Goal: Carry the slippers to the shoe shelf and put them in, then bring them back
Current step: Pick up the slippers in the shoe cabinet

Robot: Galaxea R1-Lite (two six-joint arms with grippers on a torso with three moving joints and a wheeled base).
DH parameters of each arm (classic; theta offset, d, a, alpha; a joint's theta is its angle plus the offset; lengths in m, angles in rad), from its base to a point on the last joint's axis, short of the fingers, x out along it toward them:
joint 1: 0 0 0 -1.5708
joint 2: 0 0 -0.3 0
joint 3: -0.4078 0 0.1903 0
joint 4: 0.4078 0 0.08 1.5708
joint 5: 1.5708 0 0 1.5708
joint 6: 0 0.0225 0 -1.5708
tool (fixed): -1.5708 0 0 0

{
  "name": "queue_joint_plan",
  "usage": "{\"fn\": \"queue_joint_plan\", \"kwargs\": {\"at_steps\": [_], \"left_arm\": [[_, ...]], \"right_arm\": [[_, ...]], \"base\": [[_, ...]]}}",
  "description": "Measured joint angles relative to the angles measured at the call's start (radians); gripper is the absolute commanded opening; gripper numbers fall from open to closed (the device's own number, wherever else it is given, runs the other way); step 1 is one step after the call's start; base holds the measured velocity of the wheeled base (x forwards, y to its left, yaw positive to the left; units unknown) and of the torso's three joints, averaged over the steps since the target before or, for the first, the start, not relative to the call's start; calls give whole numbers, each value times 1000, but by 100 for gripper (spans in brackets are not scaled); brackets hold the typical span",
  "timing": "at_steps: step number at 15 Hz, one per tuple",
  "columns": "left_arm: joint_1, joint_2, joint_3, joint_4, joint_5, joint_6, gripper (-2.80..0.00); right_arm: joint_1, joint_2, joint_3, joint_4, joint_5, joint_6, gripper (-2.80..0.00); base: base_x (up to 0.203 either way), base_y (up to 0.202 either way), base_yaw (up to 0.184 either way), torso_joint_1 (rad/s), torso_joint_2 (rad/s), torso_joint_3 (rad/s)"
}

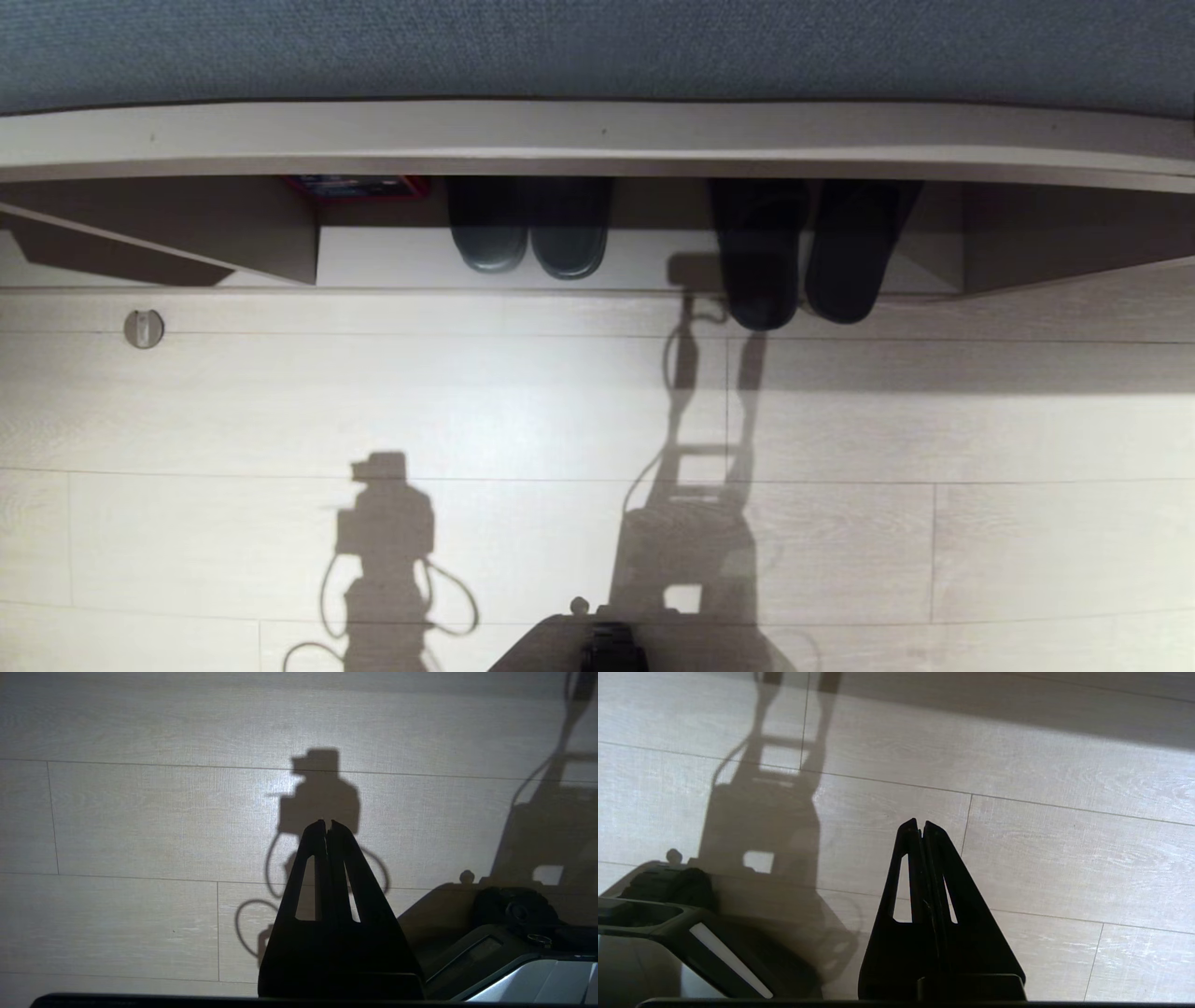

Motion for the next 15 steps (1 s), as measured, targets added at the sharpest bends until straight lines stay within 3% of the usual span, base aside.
{"fn": "queue_joint_plan", "kwargs": {"at_steps": [15], "left_arm": [[0,0,0,0,0,-2,-280]], "right_arm": [[0,1,0,2,0,3,-280]], "base": [[0,0,0,3,3,203]]}}
